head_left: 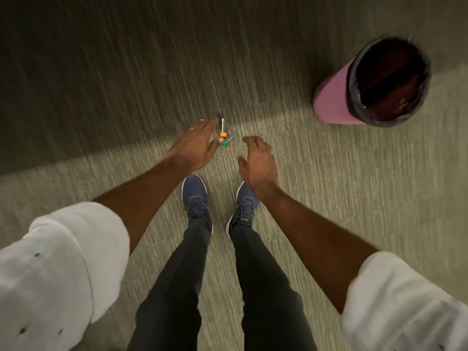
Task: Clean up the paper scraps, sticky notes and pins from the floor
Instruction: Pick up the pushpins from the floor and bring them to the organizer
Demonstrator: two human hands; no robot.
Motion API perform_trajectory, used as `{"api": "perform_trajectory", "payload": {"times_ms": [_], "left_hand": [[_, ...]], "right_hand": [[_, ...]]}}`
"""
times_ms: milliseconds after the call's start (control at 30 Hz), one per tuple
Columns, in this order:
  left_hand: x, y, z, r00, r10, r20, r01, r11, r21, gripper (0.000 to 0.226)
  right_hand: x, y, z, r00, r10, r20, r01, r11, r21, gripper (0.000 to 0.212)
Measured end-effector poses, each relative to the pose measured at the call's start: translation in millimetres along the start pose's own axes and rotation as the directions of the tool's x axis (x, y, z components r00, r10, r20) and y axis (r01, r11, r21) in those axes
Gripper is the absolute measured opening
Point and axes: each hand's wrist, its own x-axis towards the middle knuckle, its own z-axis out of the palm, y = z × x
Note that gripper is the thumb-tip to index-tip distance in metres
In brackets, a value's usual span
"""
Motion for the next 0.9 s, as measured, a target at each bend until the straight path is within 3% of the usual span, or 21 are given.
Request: {"api": "perform_trajectory", "payload": {"times_ms": [267, 467, 567, 667, 733, 900], "left_hand": [[85.7, -65.5, 123.8, 0.993, 0.022, 0.12, -0.021, 1.0, -0.014, 0.053], [144.9, -107.6, 187.7, 0.988, -0.055, 0.147, 0.061, 0.997, -0.037, 0.057], [170.9, -117.7, 212.1, 0.984, -0.156, 0.086, 0.164, 0.981, -0.102, 0.04], [190.1, -119.3, 232.5, 0.961, -0.276, 0.012, 0.273, 0.94, -0.202, 0.048], [197.5, -118.6, 240.9, 0.94, -0.338, -0.046, 0.319, 0.919, -0.233, 0.05], [198.4, -118.7, 240.3, 0.946, -0.308, -0.103, 0.28, 0.934, -0.224, 0.041]], "right_hand": [[83.5, 53.5, 127.2, 0.993, -0.034, 0.112, 0.043, 0.996, -0.076, 0.062], [134.8, 76.9, 200.9, 0.988, -0.012, 0.154, 0.024, 0.997, -0.078, 0.069], [151.0, 79.1, 225.1, 0.983, 0.017, 0.18, -0.005, 0.998, -0.07, 0.078], [165.0, 84.9, 240.4, 0.982, 0.062, 0.177, -0.051, 0.997, -0.066, 0.083], [172.6, 89.3, 244.7, 0.996, 0.037, 0.082, -0.033, 0.998, -0.051, 0.074], [183.4, 93.1, 247.8, 0.999, -0.035, 0.007, 0.036, 0.998, -0.051, 0.06]]}}
